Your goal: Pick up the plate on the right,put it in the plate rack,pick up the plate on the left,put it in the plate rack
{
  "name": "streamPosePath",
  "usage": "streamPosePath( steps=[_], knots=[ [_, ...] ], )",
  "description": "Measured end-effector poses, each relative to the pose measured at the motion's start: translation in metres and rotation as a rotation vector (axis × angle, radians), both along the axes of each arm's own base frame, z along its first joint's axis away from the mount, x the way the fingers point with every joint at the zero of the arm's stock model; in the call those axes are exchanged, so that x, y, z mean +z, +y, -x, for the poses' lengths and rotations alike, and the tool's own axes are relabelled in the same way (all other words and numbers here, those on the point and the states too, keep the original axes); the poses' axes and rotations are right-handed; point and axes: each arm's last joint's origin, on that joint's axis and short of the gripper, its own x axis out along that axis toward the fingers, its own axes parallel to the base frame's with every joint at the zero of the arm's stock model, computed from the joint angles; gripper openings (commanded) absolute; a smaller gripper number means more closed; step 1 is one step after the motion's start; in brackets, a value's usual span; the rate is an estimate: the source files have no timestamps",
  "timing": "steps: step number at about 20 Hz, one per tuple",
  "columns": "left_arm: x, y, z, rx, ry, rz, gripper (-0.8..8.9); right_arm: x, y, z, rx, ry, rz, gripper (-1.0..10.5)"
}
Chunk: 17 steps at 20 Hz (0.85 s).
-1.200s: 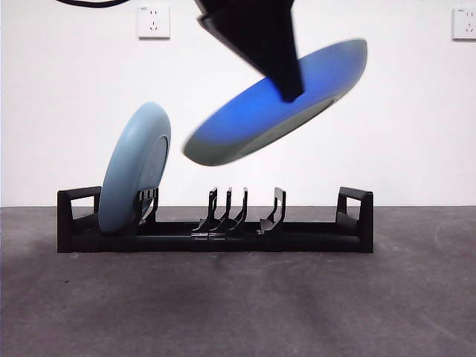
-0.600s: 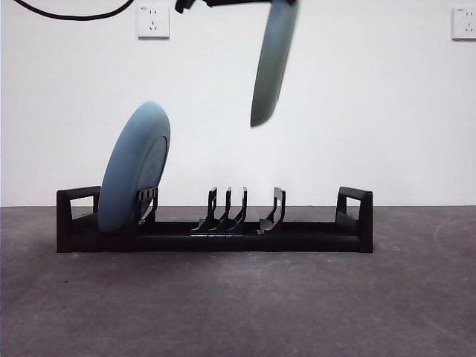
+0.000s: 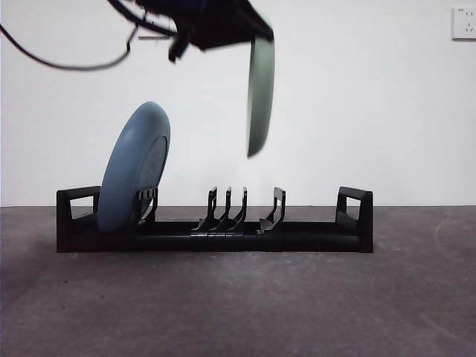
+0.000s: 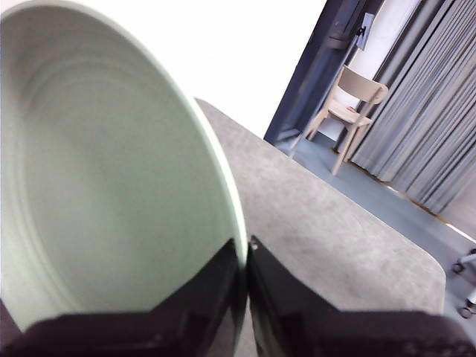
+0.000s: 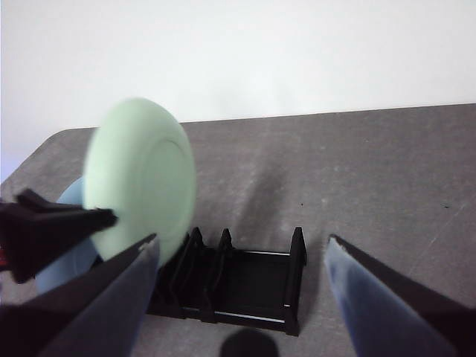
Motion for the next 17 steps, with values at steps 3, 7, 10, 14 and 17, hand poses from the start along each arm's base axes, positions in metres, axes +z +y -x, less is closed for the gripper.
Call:
streamPosePath(
  steps=[3, 7, 10, 14, 17],
  knots=[
    [-0.013, -0.005, -0.007, -0.004, 0.034, -0.006, -0.09, -0.001, 0.001, -0.002, 0.0, 0.006, 0.002, 3.7],
    [-0.027, -0.009, -0.013, -0.004, 0.071, -0.025, -0.09, -0.003, 0.002, -0.007, 0.0, 0.023, 0.007, 3.7],
    [-0.036, -0.011, -0.016, -0.004, 0.089, -0.037, -0.09, -0.005, 0.003, -0.011, 0.0, 0.038, 0.011, 3.7],
    [-0.051, -0.014, -0.021, -0.004, 0.129, -0.063, -0.09, -0.008, 0.005, -0.016, 0.0, 0.052, 0.016, 3.7],
    [-0.058, -0.014, -0.022, 0.0, 0.157, -0.084, 0.0, -0.009, 0.005, -0.018, 0.0, 0.059, 0.018, 3.7]
  ],
)
